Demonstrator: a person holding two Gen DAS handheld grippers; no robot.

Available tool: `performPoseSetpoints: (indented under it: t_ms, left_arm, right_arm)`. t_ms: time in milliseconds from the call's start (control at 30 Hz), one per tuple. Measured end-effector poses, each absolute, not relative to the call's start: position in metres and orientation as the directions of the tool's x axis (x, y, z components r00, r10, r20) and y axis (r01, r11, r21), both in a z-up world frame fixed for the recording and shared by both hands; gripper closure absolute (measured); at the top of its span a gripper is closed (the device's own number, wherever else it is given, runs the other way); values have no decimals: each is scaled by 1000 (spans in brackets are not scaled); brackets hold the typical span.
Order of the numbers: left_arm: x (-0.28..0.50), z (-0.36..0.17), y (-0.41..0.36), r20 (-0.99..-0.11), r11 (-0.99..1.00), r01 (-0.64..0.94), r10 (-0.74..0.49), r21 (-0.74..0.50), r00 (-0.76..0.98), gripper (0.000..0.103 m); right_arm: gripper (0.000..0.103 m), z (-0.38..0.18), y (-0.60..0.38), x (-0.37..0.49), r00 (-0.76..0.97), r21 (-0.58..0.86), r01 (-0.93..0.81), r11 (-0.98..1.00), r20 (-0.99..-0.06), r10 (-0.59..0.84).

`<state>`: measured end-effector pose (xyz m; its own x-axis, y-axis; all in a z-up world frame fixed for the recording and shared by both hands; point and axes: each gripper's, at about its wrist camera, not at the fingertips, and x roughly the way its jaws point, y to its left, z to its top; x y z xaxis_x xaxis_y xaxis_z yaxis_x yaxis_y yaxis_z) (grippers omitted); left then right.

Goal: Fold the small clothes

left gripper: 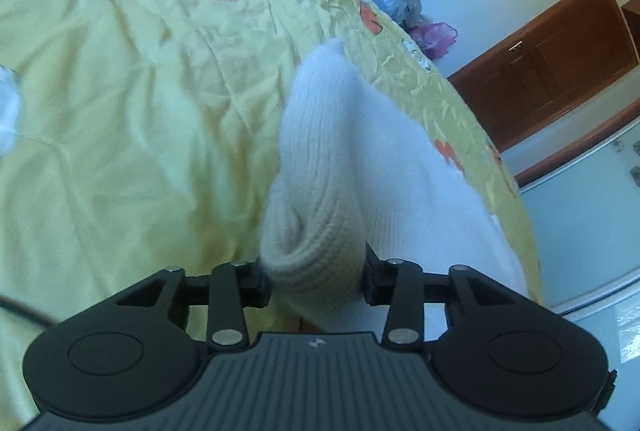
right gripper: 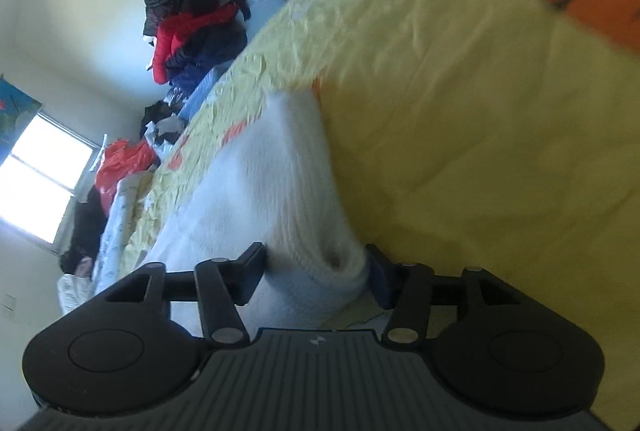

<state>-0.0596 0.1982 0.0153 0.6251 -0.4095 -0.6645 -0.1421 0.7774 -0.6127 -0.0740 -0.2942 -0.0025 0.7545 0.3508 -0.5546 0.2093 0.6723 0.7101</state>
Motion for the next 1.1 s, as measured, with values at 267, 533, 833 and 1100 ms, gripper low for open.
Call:
performPoseSetpoints:
  t_ms: [267, 533, 833, 1100]
  left_arm:
    - [-52, 94, 229, -585, 916, -129, -131, -381, 800, 23]
    - [92, 76, 174, -669, 956, -54, -160, -287, 725, 21]
    - [144, 22, 124, -776, 984, 39, -162, -175, 609, 50]
    - [140, 29, 128, -684, 988, 3, -111, -157, 721, 89]
  right_arm:
    - [28, 54, -336, -27, 828, 501, 119, 857, -527, 193]
    - [21, 43, -290, 127, 691, 424, -95, 901, -623, 366]
    - [88, 14, -249, 175, 561, 421, -205, 883, -689, 459]
    - [91, 31, -268, 177, 692, 457, -164, 874, -578, 431]
